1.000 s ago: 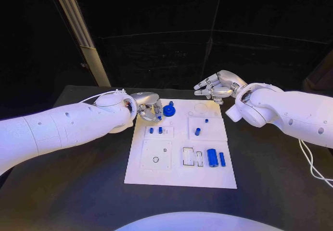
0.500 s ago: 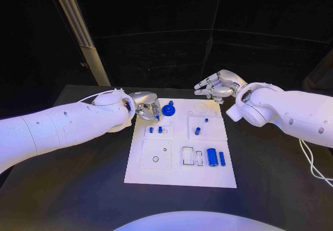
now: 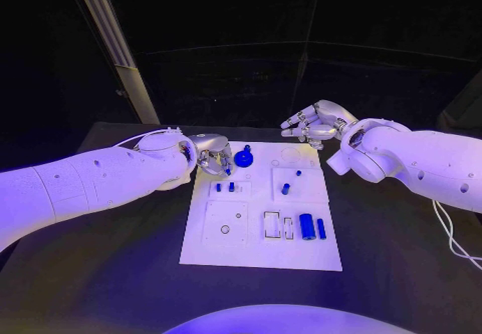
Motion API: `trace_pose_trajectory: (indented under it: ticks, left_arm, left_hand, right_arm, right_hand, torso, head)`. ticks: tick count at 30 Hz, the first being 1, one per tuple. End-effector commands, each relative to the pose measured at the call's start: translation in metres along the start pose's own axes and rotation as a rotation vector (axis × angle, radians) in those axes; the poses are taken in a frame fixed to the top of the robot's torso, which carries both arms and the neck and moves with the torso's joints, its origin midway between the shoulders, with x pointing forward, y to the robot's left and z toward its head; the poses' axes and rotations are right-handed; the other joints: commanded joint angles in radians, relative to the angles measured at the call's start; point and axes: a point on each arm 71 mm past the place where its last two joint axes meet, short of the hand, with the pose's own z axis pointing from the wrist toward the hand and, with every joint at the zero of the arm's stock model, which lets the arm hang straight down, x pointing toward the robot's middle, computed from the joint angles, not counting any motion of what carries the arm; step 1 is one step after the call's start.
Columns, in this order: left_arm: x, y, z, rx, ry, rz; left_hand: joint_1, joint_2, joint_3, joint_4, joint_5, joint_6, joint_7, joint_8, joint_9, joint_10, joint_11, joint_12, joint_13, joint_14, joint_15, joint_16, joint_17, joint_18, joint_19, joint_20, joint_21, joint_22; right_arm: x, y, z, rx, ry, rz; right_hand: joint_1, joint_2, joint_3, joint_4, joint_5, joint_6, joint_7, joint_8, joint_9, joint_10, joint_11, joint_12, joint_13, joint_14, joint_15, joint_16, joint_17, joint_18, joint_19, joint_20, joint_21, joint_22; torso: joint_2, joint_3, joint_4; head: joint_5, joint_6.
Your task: Assemble the parts on the task board
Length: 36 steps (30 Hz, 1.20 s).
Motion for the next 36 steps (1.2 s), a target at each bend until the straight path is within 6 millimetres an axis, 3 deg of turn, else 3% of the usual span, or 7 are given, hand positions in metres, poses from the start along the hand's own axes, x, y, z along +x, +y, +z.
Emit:
trace_pose_trajectory:
  ticks: [1, 10, 17, 36]
  left_arm:
    - [0.0008, -0.0007, 0.0009, -0.007, 0.025, -0.003]
    - [0.0008, -0.0017, 0.0025, -0.008, 0.024, -0.002]
    - [0.0002, -0.0003, 0.0041, -0.022, 0.022, -0.001]
    - [0.0004, 0.0006, 0.0049, -0.030, 0.027, -0.004]
  left_hand:
    - [-0.010, -0.003, -0.004, 0.000, 0.003, 0.024, 0.015, 0.006, 0.000, 0.007, 0.003, 0.000, -0.001, 0.027, -0.006, -0.005, -0.002, -0.013, 0.005, -0.001, 0.003, -0.001]
    - [-0.012, -0.004, -0.006, 0.000, 0.003, 0.023, 0.015, 0.004, -0.002, 0.006, 0.004, -0.001, -0.004, 0.027, -0.006, -0.006, -0.004, -0.013, 0.004, -0.001, 0.002, -0.001]
    - [-0.020, -0.011, -0.008, 0.001, 0.003, -0.016, 0.025, -0.014, -0.023, -0.012, 0.013, -0.013, -0.023, 0.024, 0.001, -0.006, -0.014, -0.013, 0.001, 0.003, 0.000, -0.001]
    - [-0.028, -0.026, -0.004, -0.003, 0.003, -0.085, 0.028, -0.014, -0.072, -0.020, 0.015, -0.022, -0.053, 0.019, 0.004, -0.006, -0.031, -0.011, -0.004, 0.009, -0.004, -0.001]
  right_arm:
    - [-0.0001, 0.0015, 0.0005, -0.007, 0.000, -0.002]
    - [0.0004, 0.0019, 0.0009, -0.008, 0.001, -0.002]
    - [0.0007, 0.0020, 0.0010, -0.008, 0.002, -0.002]
    - [0.0002, 0.0014, 0.0007, -0.005, 0.001, -0.006]
  right_hand:
    - [-0.011, 0.000, 0.002, -0.006, 0.006, 0.000, 0.000, -0.004, 0.001, 0.003, 0.001, -0.004, -0.001, -0.002, -0.002, -0.004, 0.001, 0.015, 0.000, -0.001, -0.005, 0.000]
    - [-0.011, 0.000, 0.002, -0.006, 0.006, 0.000, 0.000, -0.004, 0.001, 0.003, 0.001, -0.004, -0.001, -0.002, -0.002, -0.004, 0.001, 0.015, 0.000, -0.001, -0.005, 0.000]
    - [-0.011, 0.000, 0.002, -0.006, 0.006, 0.000, 0.000, -0.004, 0.001, 0.003, 0.001, -0.004, -0.001, -0.002, -0.002, -0.004, 0.001, 0.015, 0.000, -0.001, -0.005, 0.000]
    - [-0.012, -0.002, 0.004, -0.009, 0.006, -0.002, 0.000, -0.005, 0.000, -0.009, 0.001, -0.028, -0.025, -0.003, -0.002, -0.017, -0.008, 0.017, -0.005, -0.001, -0.015, -0.013]
  torso:
    - [0.001, -0.0003, 0.0000]
    - [-0.001, -0.0001, 0.0003]
    - [0.000, -0.0001, -0.0002]
    - [-0.001, -0.0001, 0.0009]
  head:
    - [0.001, 0.000]
    - [0.000, -0.002]
    - [-0.001, -0.002]
    - [-0.003, -0.002]
